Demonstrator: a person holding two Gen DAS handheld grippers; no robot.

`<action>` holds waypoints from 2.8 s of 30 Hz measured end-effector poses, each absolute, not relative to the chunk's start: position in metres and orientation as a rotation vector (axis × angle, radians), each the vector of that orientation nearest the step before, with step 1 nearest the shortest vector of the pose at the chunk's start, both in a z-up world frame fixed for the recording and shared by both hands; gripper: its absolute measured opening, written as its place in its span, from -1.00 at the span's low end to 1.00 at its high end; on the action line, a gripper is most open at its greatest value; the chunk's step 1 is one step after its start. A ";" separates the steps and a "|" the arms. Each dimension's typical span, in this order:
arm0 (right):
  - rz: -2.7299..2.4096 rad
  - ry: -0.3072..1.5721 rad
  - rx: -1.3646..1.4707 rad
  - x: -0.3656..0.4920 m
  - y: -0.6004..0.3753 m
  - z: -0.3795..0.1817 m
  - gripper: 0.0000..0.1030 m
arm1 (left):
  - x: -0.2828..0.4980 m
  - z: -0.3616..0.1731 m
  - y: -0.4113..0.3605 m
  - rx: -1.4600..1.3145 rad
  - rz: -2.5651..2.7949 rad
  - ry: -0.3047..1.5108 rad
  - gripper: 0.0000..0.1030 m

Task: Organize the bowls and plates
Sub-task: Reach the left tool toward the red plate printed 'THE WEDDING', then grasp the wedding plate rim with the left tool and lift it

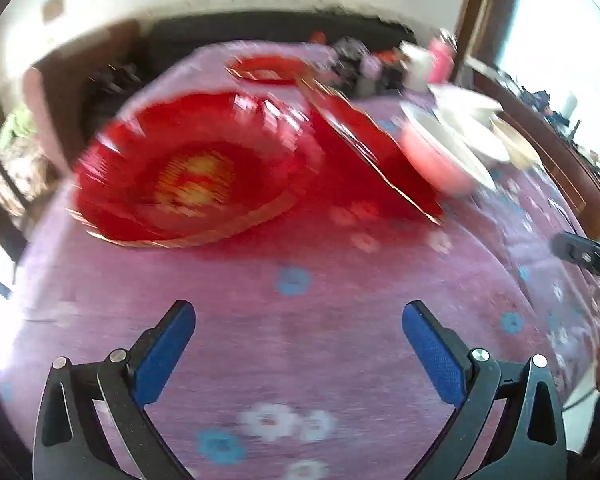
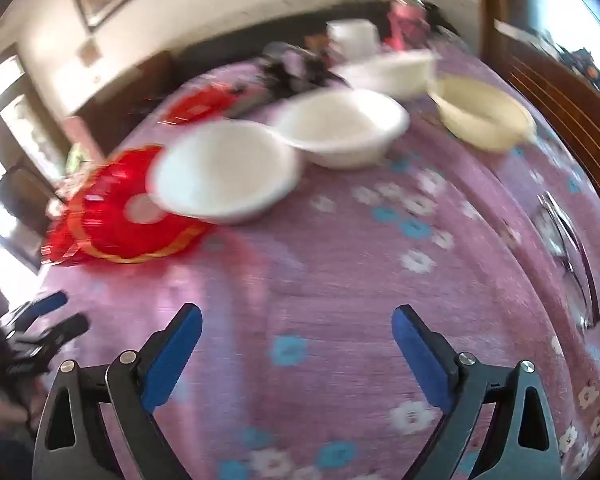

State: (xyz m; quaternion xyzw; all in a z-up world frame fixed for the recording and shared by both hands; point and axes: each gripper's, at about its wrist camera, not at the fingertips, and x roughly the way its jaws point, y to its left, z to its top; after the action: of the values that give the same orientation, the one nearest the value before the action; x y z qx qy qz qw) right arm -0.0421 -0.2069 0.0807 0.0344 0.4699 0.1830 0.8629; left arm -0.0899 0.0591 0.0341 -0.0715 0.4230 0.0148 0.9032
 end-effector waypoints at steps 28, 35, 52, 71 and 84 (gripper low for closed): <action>0.785 1.045 0.113 -0.051 -0.046 0.083 0.28 | -0.100 0.079 0.170 -0.173 0.210 0.756 1.00; 0.740 1.108 0.248 -0.024 -0.019 0.067 -0.19 | -0.053 0.083 0.201 -0.189 0.175 0.794 0.93; 0.590 1.134 0.339 0.008 0.003 0.051 -0.19 | 0.043 0.037 0.251 -0.345 0.119 0.953 0.63; 0.579 1.119 0.216 0.000 0.009 0.054 -0.65 | 0.008 0.038 0.241 -0.376 0.107 0.966 -0.18; 0.726 1.149 0.124 -0.043 -0.001 0.057 -0.65 | -0.100 0.047 0.208 -0.366 0.163 0.918 -0.02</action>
State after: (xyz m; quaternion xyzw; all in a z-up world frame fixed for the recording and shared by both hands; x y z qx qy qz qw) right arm -0.0426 -0.0009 0.0574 0.0575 0.5311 0.3356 0.7759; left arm -0.0997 0.2078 0.0466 -0.1752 0.4401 0.0783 0.8772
